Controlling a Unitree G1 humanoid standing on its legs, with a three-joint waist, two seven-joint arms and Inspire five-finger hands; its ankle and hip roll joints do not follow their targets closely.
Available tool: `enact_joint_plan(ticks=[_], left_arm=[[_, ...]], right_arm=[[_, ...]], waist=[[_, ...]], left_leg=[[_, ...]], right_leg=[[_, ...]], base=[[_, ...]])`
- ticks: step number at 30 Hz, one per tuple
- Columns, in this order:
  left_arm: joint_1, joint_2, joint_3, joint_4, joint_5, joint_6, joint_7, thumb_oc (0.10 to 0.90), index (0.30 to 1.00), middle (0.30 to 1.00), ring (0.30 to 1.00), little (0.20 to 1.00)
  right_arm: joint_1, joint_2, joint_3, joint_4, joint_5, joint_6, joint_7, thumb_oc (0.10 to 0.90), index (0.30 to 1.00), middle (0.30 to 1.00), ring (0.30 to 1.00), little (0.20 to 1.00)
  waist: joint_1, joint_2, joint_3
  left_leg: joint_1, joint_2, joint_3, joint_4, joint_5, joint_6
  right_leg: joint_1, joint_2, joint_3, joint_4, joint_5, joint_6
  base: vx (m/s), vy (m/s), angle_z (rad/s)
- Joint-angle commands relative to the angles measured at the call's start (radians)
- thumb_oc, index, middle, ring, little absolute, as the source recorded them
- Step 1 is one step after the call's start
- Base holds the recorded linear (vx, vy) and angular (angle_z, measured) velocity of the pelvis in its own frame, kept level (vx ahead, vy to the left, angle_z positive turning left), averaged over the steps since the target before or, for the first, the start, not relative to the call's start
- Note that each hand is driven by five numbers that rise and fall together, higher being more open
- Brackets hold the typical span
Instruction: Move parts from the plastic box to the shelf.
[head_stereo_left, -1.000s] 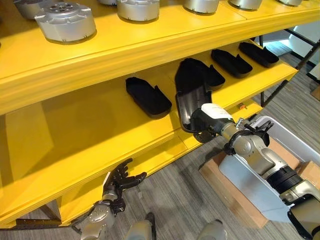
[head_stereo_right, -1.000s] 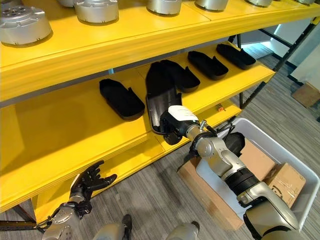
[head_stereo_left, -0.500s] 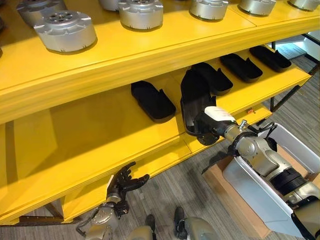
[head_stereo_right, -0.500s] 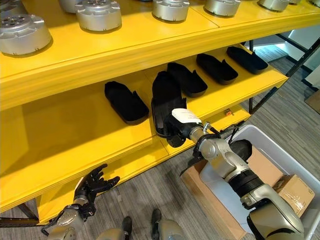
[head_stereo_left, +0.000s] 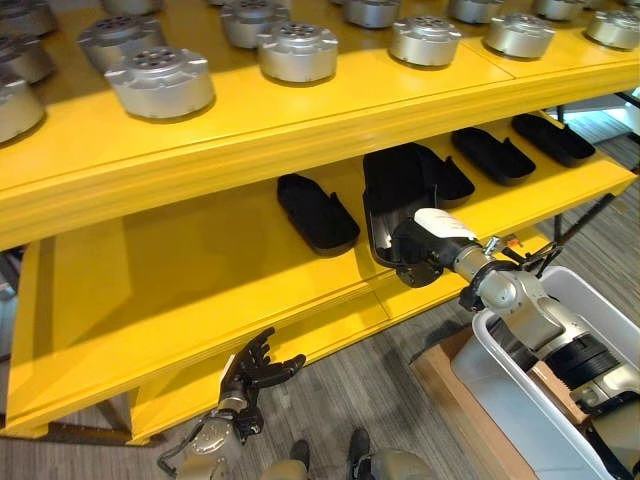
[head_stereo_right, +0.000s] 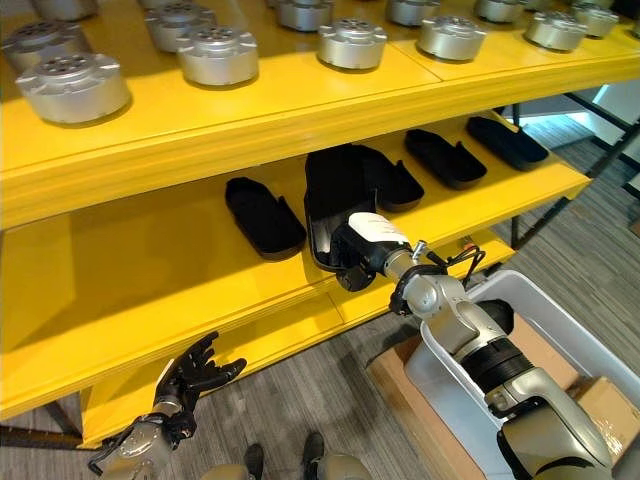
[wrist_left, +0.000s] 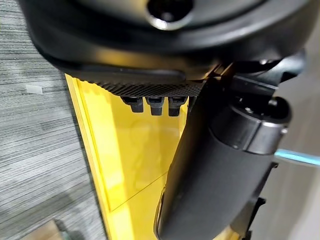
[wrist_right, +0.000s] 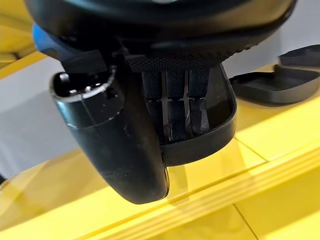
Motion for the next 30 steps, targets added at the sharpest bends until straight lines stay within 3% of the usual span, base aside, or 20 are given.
enact_joint_plan(ticks=[1,2,3,4,5,6,7,8,9,11,13,19,30], left_arm=[[-0.031,0.042,0.0,-0.082,0.015,-0.097,-0.009,0.9,1.0,1.0,1.0,1.0],[-0.036,0.042,0.001,-0.084,0.014,-0.098,-0.007,0.9,1.0,1.0,1.0,1.0],[-0.04,0.04,-0.002,-0.093,0.003,-0.097,-0.004,0.9,1.0,1.0,1.0,1.0],[-0.039,0.04,-0.005,-0.096,0.002,-0.098,-0.001,0.9,1.0,1.0,1.0,1.0],[-0.038,0.039,-0.005,-0.096,0.002,-0.098,-0.001,0.9,1.0,1.0,1.0,1.0],[-0.044,0.036,-0.006,-0.1,-0.007,-0.099,0.008,0.9,1.0,1.0,1.0,1.0],[-0.043,0.035,-0.006,-0.1,-0.007,-0.099,0.008,0.9,1.0,1.0,1.0,1.0],[-0.056,0.039,-0.012,-0.104,-0.009,-0.097,0.005,0.9,1.0,1.0,1.0,1.0],[-0.057,0.041,-0.009,-0.102,-0.01,-0.095,0.001,0.9,1.0,1.0,1.0,1.0],[-0.057,0.043,-0.013,-0.091,-0.007,-0.095,-0.002,0.9,1.0,1.0,1.0,1.0],[-0.062,0.045,-0.018,-0.082,-0.001,-0.094,-0.002,0.9,1.0,1.0,1.0,1.0],[-0.043,0.064,-0.014,-0.098,0.026,-0.093,0.0,0.9,1.0,1.0,1.0,1.0],[-0.039,0.085,0.005,-0.117,0.026,-0.097,-0.005,0.9,1.0,1.0,1.0,1.0]], right_arm=[[-0.141,-0.014,-0.065,-0.072,0.043,-0.071,-0.095,0.4,0.3,0.3,0.3,0.3],[-0.143,-0.021,-0.069,-0.076,0.045,-0.071,-0.098,0.4,0.3,0.3,0.3,0.3],[-0.16,-0.027,-0.066,-0.068,0.047,-0.065,-0.106,0.4,0.3,0.3,0.3,0.3],[-0.169,-0.022,-0.061,-0.061,0.046,-0.061,-0.108,0.4,0.3,0.3,0.3,0.3],[-0.17,-0.022,-0.059,-0.06,0.046,-0.061,-0.109,0.4,0.3,0.3,0.3,0.3],[-0.177,-0.028,-0.054,-0.048,0.046,-0.061,-0.116,0.4,0.3,0.3,0.3,0.3],[-0.178,-0.029,-0.051,-0.047,0.047,-0.061,-0.116,0.4,0.3,0.3,0.3,0.3],[-0.168,-0.049,-0.057,-0.056,0.051,-0.056,-0.114,0.4,0.3,0.3,0.3,0.3],[-0.156,-0.057,-0.067,-0.061,0.046,-0.052,-0.112,0.4,0.3,0.3,0.3,0.3],[-0.146,-0.056,-0.083,-0.065,0.043,-0.047,-0.115,0.4,0.3,0.3,0.3,0.3],[-0.135,-0.05,-0.093,-0.062,0.043,-0.046,-0.12,0.4,0.3,0.3,0.3,0.3],[-0.108,-0.017,-0.125,-0.068,0.036,-0.043,-0.124,0.4,0.3,0.3,0.3,0.3],[-0.207,0.012,-0.065,-0.013,0.008,-0.032,-0.108,0.4,0.3,0.3,0.3,0.3]], waist=[[0.008,-0.057,-0.092],[0.004,-0.062,-0.087],[-0.004,-0.065,-0.09],[-0.001,-0.055,-0.094],[-0.002,-0.054,-0.095],[-0.018,-0.035,-0.11],[-0.02,-0.032,-0.113],[-0.031,-0.017,-0.115],[-0.035,-0.007,-0.119],[-0.029,0.012,-0.132],[-0.024,0.013,-0.133],[0.009,-0.008,-0.111],[0.042,-0.046,-0.122]], left_leg=[[-0.047,-0.004,0.081,0.225,-0.132,-0.002],[-0.052,0.028,0.088,0.237,-0.13,-0.005],[-0.026,0.141,0.088,0.21,-0.092,-0.015],[-0.011,0.173,0.064,0.176,-0.052,-0.025],[-0.008,0.174,0.064,0.169,-0.048,-0.027],[-0.003,0.273,0.06,0.069,0.041,-0.046],[0.003,0.276,0.06,0.053,0.049,-0.05],[0.007,0.348,0.124,-0.002,0.139,-0.064],[0.023,0.355,0.144,-0.032,0.135,-0.069],[0.044,0.341,0.147,-0.084,0.112,-0.085],[0.037,0.324,0.132,-0.067,0.105,-0.087],[0.043,0.243,0.137,-0.002,-0.008,-0.072],[0.007,0.174,0.123,0.039,-0.062,-0.05]], right_leg=[[0.038,-0.066,0.047,-0.076,0.064,0.08],[0.033,-0.075,0.042,-0.067,0.065,0.081],[0.01,-0.098,0.039,-0.029,0.056,0.086],[0.0,-0.096,0.045,-0.01,0.044,0.09],[-0.001,-0.095,0.045,-0.008,0.043,0.088],[-0.028,-0.114,0.04,0.032,0.024,0.101],[-0.032,-0.111,0.037,0.038,0.019,0.099],[-0.054,-0.14,0.009,0.082,0.004,0.101],[-0.06,-0.145,-0.002,0.094,-0.005,0.106],[-0.072,-0.149,-0.011,0.109,-0.01,0.109],[-0.065,-0.162,-0.018,0.104,-0.003,0.111],[-0.017,-0.227,-0.018,0.065,0.056,0.161],[0.022,-0.28,-0.029,0.005,0.095,0.194]], base=[[-0.07,0.0,0.18],[-0.05,0.078,0.26],[-0.04,0.116,0.35],[-0.01,0.103,0.49],[0.0,0.175,0.38],[0.0,0.123,0.23],[-0.02,0.264,0.16],[-0.01,0.168,0.31],[-0.01,0.231,0.48],[0.02,0.148,0.45],[0.03,0.111,0.2],[0.04,0.143,0.29],[0.03,0.096,0.08]])
